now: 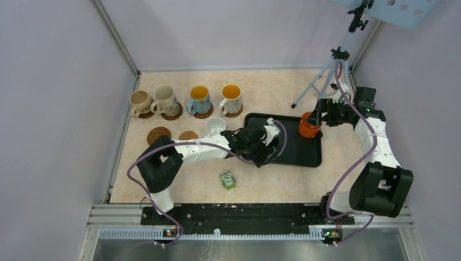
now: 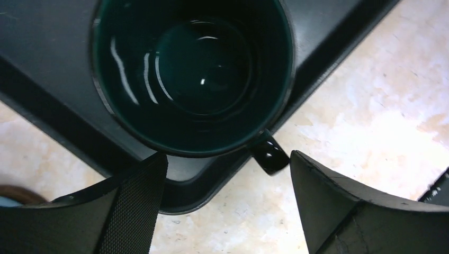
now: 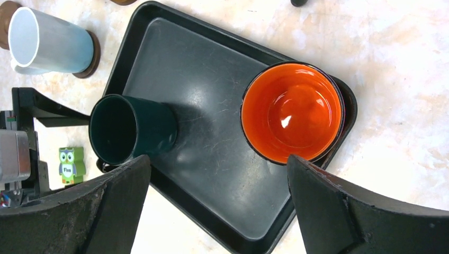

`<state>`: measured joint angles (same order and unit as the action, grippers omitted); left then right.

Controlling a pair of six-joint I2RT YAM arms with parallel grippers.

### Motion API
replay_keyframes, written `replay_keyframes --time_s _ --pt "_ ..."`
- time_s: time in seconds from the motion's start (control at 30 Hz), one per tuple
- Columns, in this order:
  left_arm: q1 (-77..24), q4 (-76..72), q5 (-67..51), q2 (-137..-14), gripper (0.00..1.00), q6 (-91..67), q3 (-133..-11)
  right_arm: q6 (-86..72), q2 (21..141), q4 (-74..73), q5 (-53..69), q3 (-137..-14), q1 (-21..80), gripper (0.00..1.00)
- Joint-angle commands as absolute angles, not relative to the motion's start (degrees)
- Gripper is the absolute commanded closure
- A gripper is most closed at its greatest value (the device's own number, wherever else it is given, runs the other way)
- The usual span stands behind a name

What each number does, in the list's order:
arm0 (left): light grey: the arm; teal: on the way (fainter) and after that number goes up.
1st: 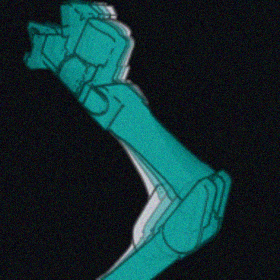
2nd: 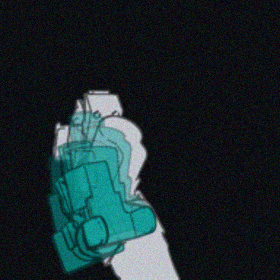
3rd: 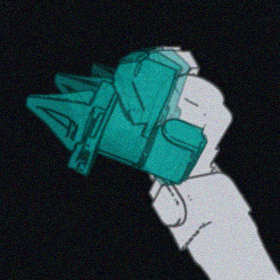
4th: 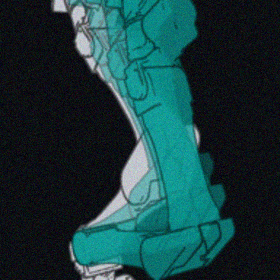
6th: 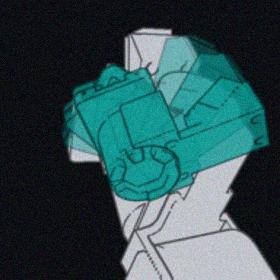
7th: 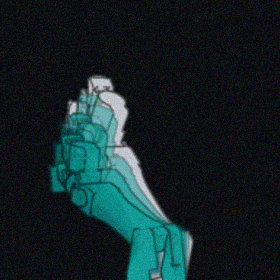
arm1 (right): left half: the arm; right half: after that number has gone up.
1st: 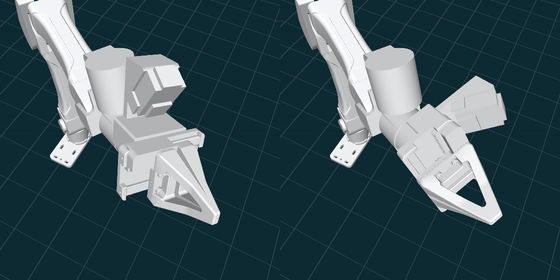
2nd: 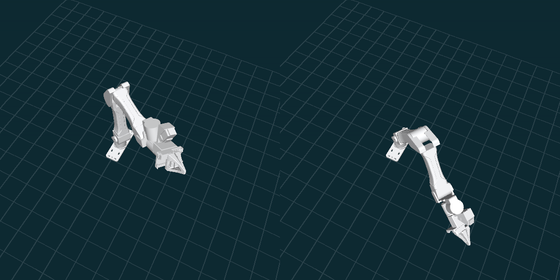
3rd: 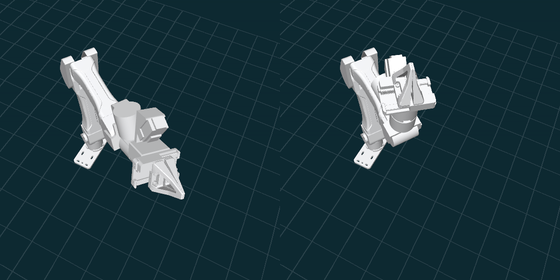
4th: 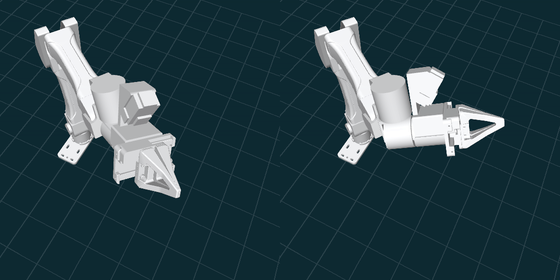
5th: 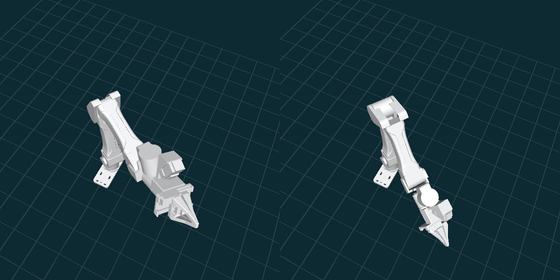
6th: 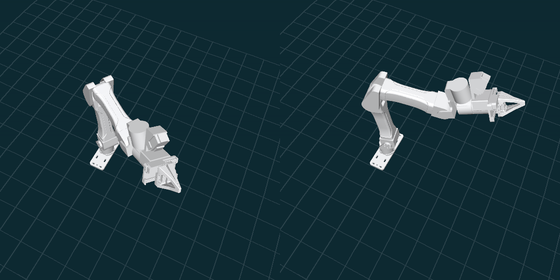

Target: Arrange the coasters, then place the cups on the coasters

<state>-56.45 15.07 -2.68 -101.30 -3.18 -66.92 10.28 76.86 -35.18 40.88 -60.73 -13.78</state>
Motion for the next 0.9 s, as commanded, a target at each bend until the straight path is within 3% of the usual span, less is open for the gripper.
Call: replay_keyframes --time_s 0.0,0.17,0.67,0.87 --pt "-55.34 12.43 3.58 -101.67 0.14 -5.02 -69.49 10.68 75.83 -33.87 43.12 -61.10 -14.31 0.02" --pt "-53.99 12.13 5.41 -101.70 0.29 -3.37 -69.21 11.07 75.72 -33.85 43.53 -60.82 -14.36 0.02" --pt "-51.45 14.41 -7.73 -108.36 0.47 5.03 -75.60 11.86 76.49 -34.22 44.73 -60.99 -14.35 0.02" --pt "-50.69 16.25 -8.08 -111.09 0.62 4.98 -78.40 11.95 76.20 -34.20 44.95 -61.04 -14.38 0.02"
